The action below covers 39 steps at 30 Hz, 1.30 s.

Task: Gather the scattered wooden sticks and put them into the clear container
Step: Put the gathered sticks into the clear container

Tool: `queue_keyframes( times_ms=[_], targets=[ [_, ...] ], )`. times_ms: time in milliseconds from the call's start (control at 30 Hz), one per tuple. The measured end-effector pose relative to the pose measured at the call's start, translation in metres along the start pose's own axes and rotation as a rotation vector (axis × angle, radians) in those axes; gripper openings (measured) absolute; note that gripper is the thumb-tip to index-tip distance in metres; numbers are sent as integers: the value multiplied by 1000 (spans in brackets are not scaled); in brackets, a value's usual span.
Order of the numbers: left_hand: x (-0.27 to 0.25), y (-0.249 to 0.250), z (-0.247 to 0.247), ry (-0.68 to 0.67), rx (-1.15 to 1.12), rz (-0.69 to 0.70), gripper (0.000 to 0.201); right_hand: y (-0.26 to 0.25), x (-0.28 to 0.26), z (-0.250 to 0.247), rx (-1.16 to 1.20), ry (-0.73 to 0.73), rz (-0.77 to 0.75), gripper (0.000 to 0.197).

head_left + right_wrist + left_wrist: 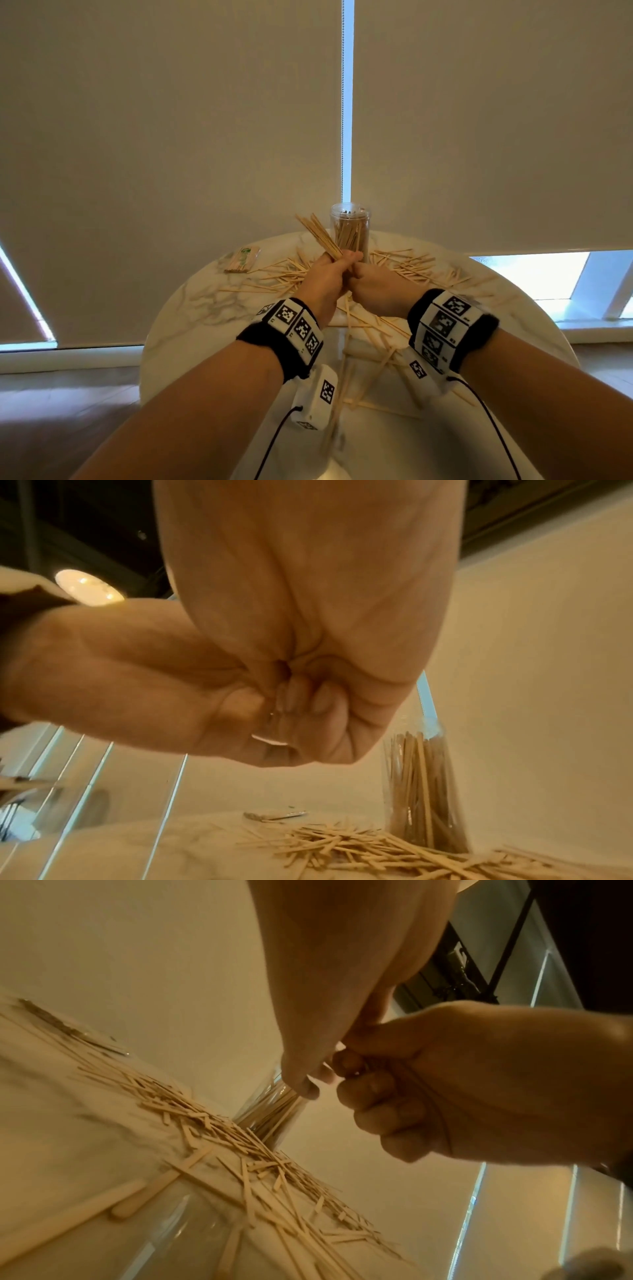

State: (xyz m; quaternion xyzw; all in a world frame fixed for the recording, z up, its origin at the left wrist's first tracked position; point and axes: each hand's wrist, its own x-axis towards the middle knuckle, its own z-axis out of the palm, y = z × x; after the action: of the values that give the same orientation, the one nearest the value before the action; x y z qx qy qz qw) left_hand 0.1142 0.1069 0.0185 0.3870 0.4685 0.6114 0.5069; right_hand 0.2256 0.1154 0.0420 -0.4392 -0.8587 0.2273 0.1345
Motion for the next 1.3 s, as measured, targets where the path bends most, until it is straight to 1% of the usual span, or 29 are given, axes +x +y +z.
queue_keyframes(
  times_ms=[33, 100, 133, 200, 233, 267, 300, 333, 400, 433, 467, 533, 567, 667, 767, 800, 867, 933, 1000, 1100, 1167, 1233, 1267, 1300],
  targets=[
    [1, 2, -1, 12, 13, 2, 42, 2, 0, 0, 3, 6, 1, 29],
    [8, 11, -8, 116, -62, 23, 67, 7, -2, -1, 47, -22, 10, 31],
    [10, 18, -13, 187, -135, 34, 70, 10, -2, -1, 40, -32, 30, 32],
    [16, 34, -25, 298, -237, 65, 63, 14, -4, -1, -19, -53, 57, 31],
    [17, 43, -31, 320, -248, 72, 59, 17, -5, 0, -53, -63, 60, 31],
    [18, 48, -35, 310, -236, 69, 55, 18, -5, 1, -89, -66, 59, 31],
    [17, 51, -36, 270, -194, 61, 51, 18, -6, 1, -120, -70, 56, 32],
    [16, 52, -34, 214, -119, 48, 48, 17, -5, 1, -139, -71, 50, 31],
    [13, 47, -25, 125, 26, 10, 49, 15, 0, 2, -167, -49, 33, 28],
    [11, 43, -19, 114, 59, -7, 47, 15, 3, 3, -175, -23, 36, 26],
    [10, 39, -15, 117, 54, -12, 40, 15, 6, 3, -184, 10, 48, 26],
    [10, 32, -11, 137, 28, 33, 25, 16, 8, 2, -228, 82, 78, 29],
    [10, 30, -11, 141, 32, 50, 22, 17, 8, 1, -259, 117, 86, 33],
    [11, 29, -13, 157, 53, 33, 28, 21, 6, -1, -306, 191, 92, 43],
    [12, 37, -12, 198, 103, -30, 35, 23, 7, -2, -297, 184, 72, 41],
    [13, 38, -11, 184, 165, -45, 39, 23, 8, -2, -288, 178, 59, 38],
    [12, 34, -11, 159, 345, -21, 47, 24, 10, -2, -281, 165, 37, 34],
    [13, 28, -15, 190, 522, 37, 49, 25, 12, -1, -274, 139, 27, 34],
    [15, 24, -21, 225, 604, 57, 53, 25, 13, 2, -300, 146, 15, 36],
    [17, 21, -27, 248, 643, 92, 53, 26, 14, 8, -367, 258, -22, 40],
    [17, 20, -27, 237, 559, 88, 50, 27, 16, 9, -420, 319, -27, 38],
    [15, 20, -24, 189, 514, 59, 49, 28, 19, 6, -474, 321, 51, 30],
    [15, 19, -23, 180, 541, 83, 50, 30, 21, 4, -486, 310, 97, 26],
    [15, 17, -22, 191, 595, 141, 52, 30, 22, 2, -492, 299, 129, 23]
  ],
)
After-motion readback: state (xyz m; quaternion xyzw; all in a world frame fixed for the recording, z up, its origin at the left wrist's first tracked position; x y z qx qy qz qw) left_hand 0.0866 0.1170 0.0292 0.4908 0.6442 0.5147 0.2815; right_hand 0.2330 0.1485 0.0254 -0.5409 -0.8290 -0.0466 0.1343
